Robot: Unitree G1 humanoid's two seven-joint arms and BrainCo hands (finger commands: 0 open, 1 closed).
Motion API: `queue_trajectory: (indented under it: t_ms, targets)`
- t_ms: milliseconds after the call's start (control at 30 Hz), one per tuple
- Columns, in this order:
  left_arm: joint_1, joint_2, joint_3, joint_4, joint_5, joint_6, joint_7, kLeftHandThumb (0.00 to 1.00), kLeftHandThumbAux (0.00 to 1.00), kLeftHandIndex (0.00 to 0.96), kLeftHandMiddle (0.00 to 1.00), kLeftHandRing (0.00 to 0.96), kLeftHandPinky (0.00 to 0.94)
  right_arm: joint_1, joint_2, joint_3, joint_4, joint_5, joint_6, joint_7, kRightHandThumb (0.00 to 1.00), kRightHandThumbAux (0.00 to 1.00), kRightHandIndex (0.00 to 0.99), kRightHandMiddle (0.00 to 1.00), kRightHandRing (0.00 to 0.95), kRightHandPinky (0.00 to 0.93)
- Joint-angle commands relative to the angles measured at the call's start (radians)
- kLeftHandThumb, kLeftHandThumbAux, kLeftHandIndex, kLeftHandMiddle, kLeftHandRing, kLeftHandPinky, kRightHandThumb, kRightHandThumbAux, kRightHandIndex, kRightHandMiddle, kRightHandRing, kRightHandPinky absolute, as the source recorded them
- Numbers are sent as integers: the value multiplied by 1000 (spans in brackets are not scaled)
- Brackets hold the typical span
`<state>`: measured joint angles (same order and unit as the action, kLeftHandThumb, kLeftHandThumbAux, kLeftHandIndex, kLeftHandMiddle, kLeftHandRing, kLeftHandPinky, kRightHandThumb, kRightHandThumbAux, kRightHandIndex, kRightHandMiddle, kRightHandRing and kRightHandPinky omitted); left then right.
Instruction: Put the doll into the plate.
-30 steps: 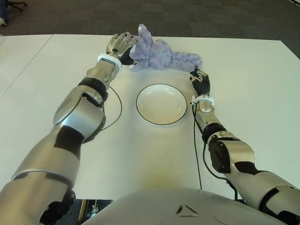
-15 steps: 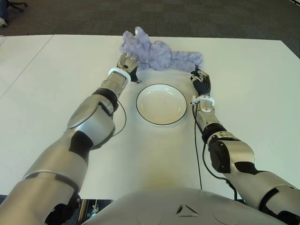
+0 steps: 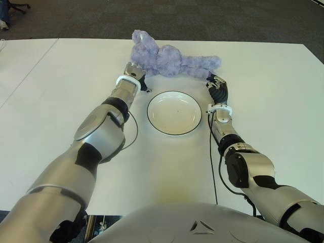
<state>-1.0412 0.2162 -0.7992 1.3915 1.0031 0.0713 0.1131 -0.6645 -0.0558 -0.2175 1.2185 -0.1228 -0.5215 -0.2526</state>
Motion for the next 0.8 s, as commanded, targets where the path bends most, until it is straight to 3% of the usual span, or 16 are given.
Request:
queue_trajectory:
  t_ms: [33,167,233,333,433,700,733,800]
  targets:
    - [106,-24,0,35,-8,6,-93,63,378,0,0,0,0,223,39,-8,129,16,83,6,690,737,398,174,143,131]
    - [99,-15,-44,36,32,-19,-123,65,416,42,5,43,0,221,36,-1,130,10,93,6,687,738,397,167,147,155]
    - [95,-9,-69,37,53,-34,-142,100,436,159,46,156,0,221,34,2,130,6,95,5,685,739,396,162,148,162]
    - [94,-7,-94,36,70,-51,-162,111,439,189,55,177,0,222,31,4,130,4,94,4,685,739,396,161,148,164]
    - [90,-10,-128,32,88,-89,-197,136,450,315,102,238,0,224,31,6,129,2,87,1,684,739,396,162,153,168]
    - [33,5,-133,12,51,-181,-307,171,461,337,130,244,0,226,37,-4,128,13,76,0,684,738,396,158,147,153]
    - [34,15,-132,9,47,-194,-311,153,460,302,133,180,0,224,36,-5,129,14,81,0,685,738,397,156,141,137]
    - [21,32,-128,-5,40,-226,-334,146,457,268,124,151,0,219,35,-6,129,16,89,1,686,737,397,156,139,143]
